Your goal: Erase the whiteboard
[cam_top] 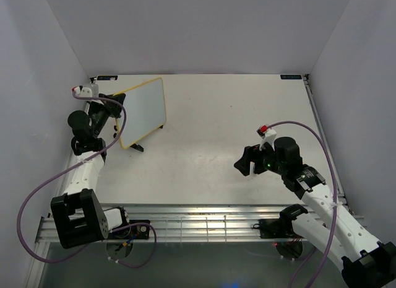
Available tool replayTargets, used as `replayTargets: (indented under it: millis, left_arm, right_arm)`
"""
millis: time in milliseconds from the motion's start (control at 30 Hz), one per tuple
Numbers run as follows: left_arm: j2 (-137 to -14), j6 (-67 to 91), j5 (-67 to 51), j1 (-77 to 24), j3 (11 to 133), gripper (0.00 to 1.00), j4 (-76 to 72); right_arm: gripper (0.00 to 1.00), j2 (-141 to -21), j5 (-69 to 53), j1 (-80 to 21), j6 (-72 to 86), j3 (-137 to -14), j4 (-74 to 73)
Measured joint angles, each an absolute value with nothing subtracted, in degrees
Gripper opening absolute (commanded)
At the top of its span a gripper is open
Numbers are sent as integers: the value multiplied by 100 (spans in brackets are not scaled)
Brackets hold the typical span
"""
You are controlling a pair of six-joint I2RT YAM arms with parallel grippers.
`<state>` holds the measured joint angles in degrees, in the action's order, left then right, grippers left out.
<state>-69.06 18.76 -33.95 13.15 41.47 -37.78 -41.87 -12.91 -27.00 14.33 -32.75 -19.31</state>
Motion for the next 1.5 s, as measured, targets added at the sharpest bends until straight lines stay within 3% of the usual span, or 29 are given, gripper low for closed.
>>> replayTargets:
  millis: [700, 1500]
  left_arm:
    - [-7216, 2307, -3691, 1505, 4668, 0, -4053]
    - [-7782, 2191, -3813, 1833, 4274, 0, -4423]
  right_arm:
    - [85, -4359, -1520, -2700, 1365, -3203, -1780]
    - [85, -4244, -1715, -2700, 1341, -3085, -1647]
